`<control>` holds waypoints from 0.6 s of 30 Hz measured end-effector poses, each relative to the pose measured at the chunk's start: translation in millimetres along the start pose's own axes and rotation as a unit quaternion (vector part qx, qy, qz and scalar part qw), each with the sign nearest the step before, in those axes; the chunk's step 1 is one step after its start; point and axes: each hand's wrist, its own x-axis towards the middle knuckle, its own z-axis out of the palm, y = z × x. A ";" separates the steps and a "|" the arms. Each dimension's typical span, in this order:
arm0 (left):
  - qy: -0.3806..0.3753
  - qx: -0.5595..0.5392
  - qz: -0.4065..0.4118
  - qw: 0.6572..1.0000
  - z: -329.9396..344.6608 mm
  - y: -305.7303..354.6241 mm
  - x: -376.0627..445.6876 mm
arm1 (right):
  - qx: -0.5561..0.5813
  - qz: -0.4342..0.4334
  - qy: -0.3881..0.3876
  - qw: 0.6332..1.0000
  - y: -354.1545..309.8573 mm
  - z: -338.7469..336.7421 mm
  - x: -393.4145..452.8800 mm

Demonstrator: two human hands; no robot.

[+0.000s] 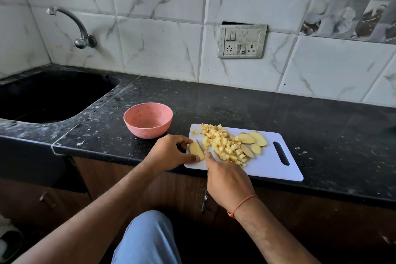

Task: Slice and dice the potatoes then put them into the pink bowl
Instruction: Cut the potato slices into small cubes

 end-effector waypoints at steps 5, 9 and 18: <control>0.009 0.002 -0.007 1.000 1.5 -0.3 -0.2 | -0.001 0.006 -0.035 0.999 1.3 -11.4 -34.7; 0.001 0.002 -0.012 1.000 1.4 0.4 0.8 | 0.018 0.012 -0.044 0.999 3.7 -19.8 -61.8; -0.035 -0.031 -0.005 0.999 -4.2 -4.0 -1.3 | 0.054 0.018 0.022 0.998 0.1 -27.3 -58.8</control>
